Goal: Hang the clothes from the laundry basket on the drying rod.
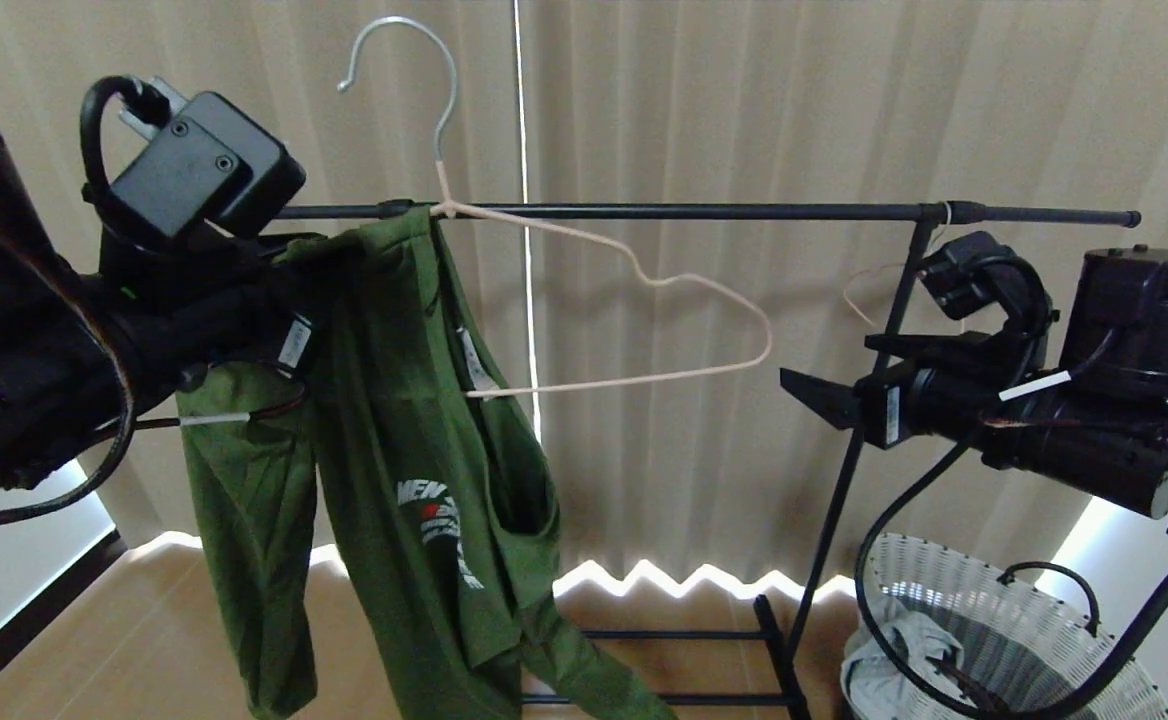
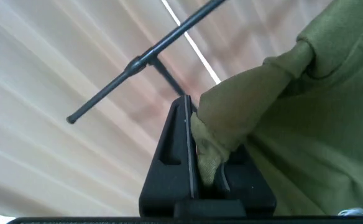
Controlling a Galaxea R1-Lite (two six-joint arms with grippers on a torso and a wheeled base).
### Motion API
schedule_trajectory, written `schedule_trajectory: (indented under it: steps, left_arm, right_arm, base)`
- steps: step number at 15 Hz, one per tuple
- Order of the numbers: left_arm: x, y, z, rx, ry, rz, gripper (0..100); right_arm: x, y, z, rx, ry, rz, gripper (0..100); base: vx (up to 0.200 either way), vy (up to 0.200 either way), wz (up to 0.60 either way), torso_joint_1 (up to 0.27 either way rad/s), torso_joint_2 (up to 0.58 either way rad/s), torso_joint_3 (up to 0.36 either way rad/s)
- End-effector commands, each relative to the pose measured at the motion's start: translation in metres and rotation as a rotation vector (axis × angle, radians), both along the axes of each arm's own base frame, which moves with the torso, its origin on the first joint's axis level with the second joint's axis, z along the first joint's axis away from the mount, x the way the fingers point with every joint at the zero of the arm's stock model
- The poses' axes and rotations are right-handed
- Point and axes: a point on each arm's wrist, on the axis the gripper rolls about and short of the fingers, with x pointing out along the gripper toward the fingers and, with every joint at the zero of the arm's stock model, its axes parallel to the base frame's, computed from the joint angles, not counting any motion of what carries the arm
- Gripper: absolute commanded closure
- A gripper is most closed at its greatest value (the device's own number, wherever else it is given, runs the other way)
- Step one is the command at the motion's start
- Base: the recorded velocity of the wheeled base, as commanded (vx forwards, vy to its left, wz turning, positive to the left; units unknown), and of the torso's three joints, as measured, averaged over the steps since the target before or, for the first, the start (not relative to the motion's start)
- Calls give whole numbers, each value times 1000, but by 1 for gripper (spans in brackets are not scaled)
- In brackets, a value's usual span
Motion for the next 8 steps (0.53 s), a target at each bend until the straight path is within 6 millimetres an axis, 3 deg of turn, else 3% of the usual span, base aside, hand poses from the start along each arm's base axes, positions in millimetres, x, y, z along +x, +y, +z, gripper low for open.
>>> schedule_trajectory:
  steps: [1, 4, 8]
  left_arm:
    - [-4, 2, -6, 19, 13, 1, 100]
    - [-1, 0, 1, -56, 6, 7, 100]
    - [7, -7, -1, -233, 48, 76, 100]
  right_arm:
    - [-2, -1, 13, 14, -34, 1, 0]
    - [-20, 5, -8, 22, 43, 41, 0]
    - [-39, 28, -8, 113, 89, 125, 0]
  base:
    - [0, 0, 0, 0, 0, 0]
    - [0, 0, 0, 0, 0, 0]
    - [0, 0, 0, 0, 0, 0]
